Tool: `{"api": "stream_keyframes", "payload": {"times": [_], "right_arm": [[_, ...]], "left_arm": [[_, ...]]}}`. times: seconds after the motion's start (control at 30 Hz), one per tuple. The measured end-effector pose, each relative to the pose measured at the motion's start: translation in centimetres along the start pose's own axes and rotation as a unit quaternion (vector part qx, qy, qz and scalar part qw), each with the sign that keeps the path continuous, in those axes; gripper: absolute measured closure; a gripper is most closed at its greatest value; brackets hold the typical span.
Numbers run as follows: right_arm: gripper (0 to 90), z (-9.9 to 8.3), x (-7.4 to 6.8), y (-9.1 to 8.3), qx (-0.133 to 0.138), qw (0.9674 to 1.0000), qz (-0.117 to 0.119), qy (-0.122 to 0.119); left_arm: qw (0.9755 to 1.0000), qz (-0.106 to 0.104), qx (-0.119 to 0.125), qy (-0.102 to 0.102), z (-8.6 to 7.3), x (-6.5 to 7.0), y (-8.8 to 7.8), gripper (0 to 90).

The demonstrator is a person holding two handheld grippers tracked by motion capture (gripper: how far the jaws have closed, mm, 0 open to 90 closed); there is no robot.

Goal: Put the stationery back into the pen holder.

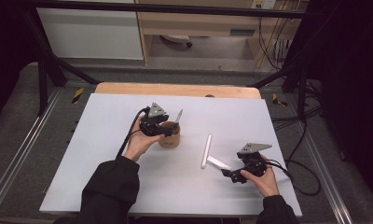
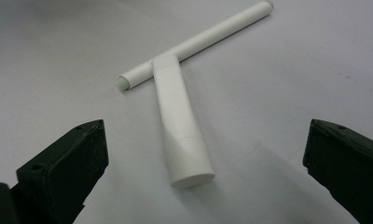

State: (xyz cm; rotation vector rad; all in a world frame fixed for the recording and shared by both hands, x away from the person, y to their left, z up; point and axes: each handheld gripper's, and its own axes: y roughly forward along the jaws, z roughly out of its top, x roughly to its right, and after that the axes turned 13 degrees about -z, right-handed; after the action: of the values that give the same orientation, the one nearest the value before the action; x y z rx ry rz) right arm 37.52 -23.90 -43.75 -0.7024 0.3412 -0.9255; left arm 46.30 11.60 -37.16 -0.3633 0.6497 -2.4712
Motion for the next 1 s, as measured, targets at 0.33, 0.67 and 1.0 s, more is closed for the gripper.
{"api": "stream_keyframes", "payload": {"times": [0.33, 0.67, 1.0], "right_arm": [[0.7, 0.1, 0.0, 0.0, -0.001, 1.0000, 0.002, -0.001], [0.9, 0.0, 0.0, 0.0, -0.008, 1.0000, -0.003, -0.002], [3.1, -0.1, -0.1, 0.1, -0.014, 0.9998, -0.003, -0.015]], "left_arm": [[0.9997, -0.007, -0.024, 0.007, -0.8, 0.3, -3.8, 24.1], [0.9996, -0.007, -0.026, -0.011, -2.9, -0.2, -5.8, 12.9], [0.9992, -0.012, -0.031, -0.022, -5.9, -0.3, -7.0, 8.2]]}}
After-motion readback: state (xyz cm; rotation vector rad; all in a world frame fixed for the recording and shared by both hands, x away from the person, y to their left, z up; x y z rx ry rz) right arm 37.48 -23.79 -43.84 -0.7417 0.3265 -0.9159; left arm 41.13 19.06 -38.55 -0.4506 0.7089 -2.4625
